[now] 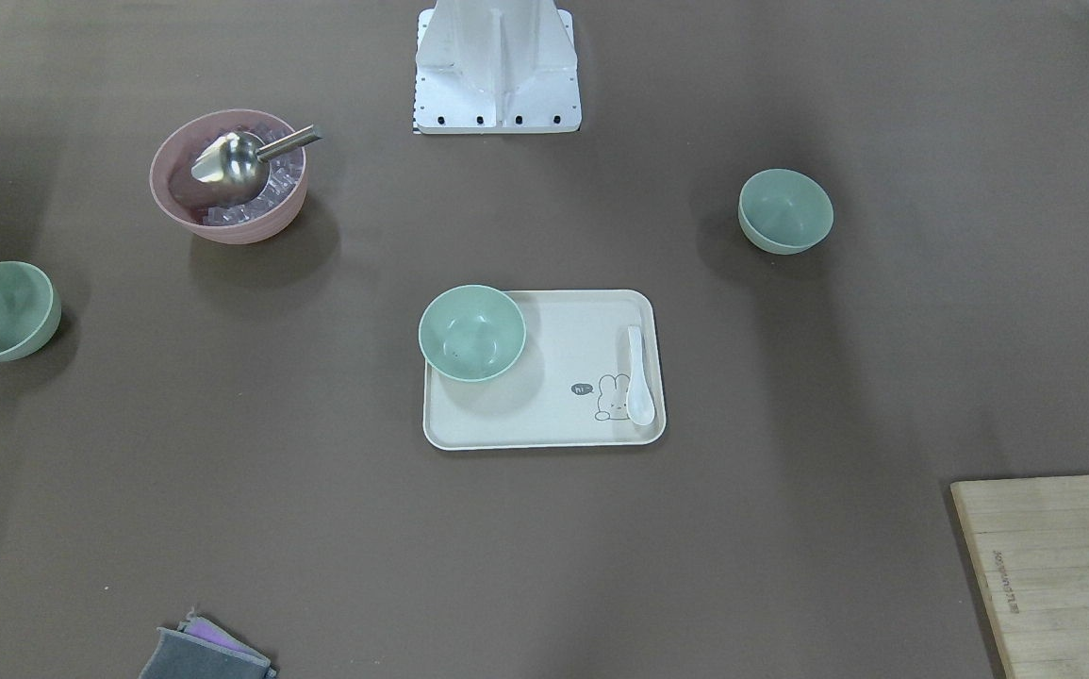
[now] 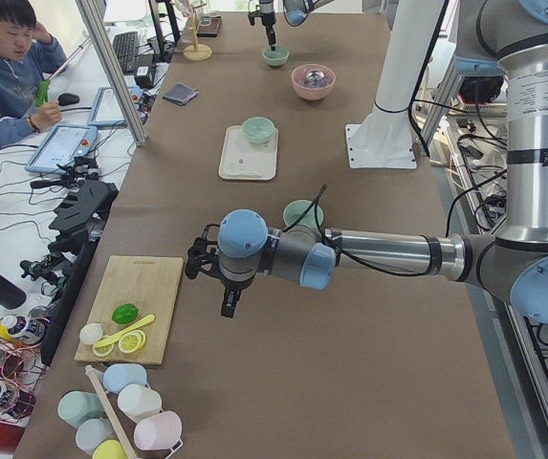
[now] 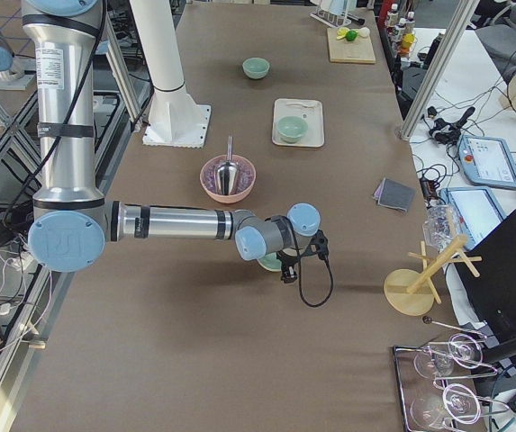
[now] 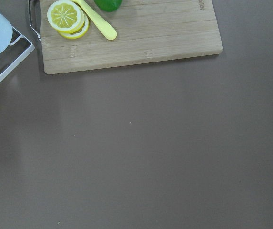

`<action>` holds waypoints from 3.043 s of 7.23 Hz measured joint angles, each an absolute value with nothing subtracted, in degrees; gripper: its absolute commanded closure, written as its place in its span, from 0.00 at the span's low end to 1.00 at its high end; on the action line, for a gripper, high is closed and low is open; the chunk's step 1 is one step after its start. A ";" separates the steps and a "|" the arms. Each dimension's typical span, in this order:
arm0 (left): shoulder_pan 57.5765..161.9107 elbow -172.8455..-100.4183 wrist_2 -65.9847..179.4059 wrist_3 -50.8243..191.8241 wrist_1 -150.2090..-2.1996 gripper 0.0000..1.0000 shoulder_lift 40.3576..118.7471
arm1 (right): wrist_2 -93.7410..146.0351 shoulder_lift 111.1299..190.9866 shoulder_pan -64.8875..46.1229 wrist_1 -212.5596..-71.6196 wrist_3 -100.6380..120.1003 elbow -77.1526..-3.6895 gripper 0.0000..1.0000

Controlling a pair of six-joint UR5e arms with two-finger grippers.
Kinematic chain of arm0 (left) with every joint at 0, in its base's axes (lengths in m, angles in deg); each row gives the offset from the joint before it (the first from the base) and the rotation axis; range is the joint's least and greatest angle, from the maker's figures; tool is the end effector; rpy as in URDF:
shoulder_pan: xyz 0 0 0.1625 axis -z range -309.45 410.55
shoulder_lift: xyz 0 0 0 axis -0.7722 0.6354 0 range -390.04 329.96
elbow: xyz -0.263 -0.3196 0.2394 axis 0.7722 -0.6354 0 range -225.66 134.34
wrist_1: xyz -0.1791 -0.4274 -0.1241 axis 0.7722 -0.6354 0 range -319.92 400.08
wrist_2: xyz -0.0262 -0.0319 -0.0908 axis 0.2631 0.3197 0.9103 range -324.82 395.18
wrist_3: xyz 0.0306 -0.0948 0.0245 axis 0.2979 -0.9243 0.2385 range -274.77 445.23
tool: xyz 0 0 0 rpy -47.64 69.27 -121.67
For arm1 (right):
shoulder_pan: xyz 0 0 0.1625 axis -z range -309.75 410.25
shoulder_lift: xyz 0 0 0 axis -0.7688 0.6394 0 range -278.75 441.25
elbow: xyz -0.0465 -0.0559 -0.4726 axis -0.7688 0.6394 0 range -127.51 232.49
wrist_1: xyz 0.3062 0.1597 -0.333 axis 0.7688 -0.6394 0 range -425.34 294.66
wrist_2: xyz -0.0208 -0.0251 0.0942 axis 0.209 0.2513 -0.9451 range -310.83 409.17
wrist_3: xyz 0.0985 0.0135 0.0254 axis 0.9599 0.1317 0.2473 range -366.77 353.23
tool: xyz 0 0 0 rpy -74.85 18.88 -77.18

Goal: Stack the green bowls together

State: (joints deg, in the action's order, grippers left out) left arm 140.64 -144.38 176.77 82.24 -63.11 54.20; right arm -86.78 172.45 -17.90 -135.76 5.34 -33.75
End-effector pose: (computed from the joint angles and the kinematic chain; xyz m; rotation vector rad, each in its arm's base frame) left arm -0.0537 -0.5257 0.6479 0.2395 0.9002 0.0772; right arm -0.1544 -0.5453 0.7243 -0.0022 -0.8354 -0.2623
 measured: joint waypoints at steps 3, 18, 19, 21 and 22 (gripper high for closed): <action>140.64 -144.44 176.79 82.22 -63.06 0.02 54.46 | -87.16 172.54 -17.74 -135.74 5.40 -33.78 1.00; 95.91 -154.66 164.50 22.51 -78.38 0.03 54.40 | -74.91 132.17 9.62 -143.23 71.16 -37.48 0.00; 95.20 -154.48 164.03 22.54 -78.40 0.03 54.36 | -74.62 132.58 9.84 -143.19 71.02 -37.62 0.00; 93.05 -154.01 162.20 22.42 -78.40 0.23 54.25 | -75.42 133.56 9.08 -143.29 70.45 -38.86 0.00; 91.86 -153.91 161.89 22.32 -78.40 0.92 54.39 | -76.47 133.88 8.16 -143.35 70.34 -39.68 0.00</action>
